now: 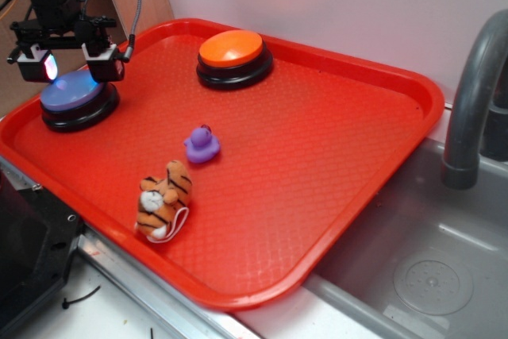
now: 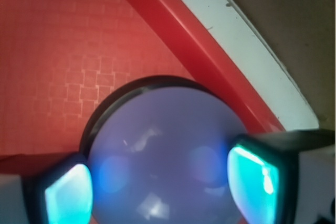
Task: Push the purple button.
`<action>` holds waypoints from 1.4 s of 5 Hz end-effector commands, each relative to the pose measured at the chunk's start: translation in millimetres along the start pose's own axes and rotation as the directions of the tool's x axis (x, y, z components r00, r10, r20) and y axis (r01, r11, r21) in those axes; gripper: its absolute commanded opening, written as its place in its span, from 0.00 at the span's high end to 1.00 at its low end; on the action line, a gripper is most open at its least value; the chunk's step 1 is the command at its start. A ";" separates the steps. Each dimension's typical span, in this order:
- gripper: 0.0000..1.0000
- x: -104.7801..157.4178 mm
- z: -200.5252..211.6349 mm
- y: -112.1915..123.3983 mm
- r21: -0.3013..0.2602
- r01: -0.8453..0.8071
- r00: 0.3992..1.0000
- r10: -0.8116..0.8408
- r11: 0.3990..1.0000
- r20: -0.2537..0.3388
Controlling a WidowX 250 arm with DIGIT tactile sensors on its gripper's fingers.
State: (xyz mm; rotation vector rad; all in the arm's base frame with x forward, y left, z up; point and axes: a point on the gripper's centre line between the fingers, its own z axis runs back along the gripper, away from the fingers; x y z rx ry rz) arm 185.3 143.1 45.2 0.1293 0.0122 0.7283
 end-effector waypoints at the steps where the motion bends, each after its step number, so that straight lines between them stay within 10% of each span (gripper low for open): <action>1: 0.00 -4.3 11.2 19.3 -0.017 0.016 1.000 -0.017 1.000 -0.025; 7: 0.00 7.2 80.4 25.8 -0.015 0.044 0.998 -0.043 0.999 0.049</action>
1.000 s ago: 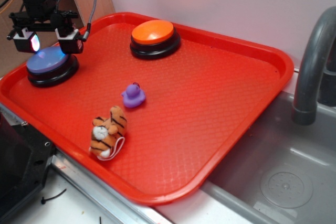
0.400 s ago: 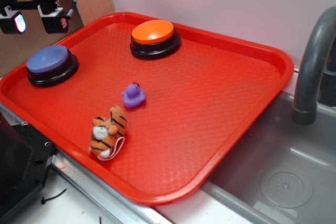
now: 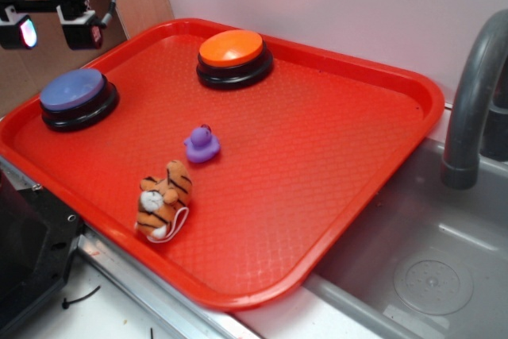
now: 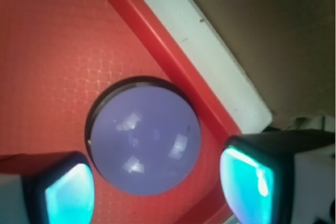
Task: Push the purple button.
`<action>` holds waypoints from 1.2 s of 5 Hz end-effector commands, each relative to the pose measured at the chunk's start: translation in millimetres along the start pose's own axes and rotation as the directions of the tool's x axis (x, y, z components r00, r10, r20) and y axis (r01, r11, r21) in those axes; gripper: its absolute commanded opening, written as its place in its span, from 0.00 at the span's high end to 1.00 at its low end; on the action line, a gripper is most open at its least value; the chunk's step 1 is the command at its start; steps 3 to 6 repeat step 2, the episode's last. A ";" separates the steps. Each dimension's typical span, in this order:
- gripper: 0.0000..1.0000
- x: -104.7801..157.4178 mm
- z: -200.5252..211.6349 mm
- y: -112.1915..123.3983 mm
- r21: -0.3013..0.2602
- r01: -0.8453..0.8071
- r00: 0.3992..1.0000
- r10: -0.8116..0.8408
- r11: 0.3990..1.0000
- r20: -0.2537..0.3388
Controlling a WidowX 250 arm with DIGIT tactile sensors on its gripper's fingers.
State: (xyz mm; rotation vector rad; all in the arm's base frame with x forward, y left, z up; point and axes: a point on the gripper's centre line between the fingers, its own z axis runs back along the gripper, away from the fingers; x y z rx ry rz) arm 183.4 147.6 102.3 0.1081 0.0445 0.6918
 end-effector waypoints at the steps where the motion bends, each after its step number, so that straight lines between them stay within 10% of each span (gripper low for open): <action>1: 0.00 -2.9 36.0 13.0 0.001 0.009 0.993 -0.009 1.000 0.115; 6: 0.00 -11.0 47.4 14.9 -0.025 0.028 0.985 -0.024 0.999 0.168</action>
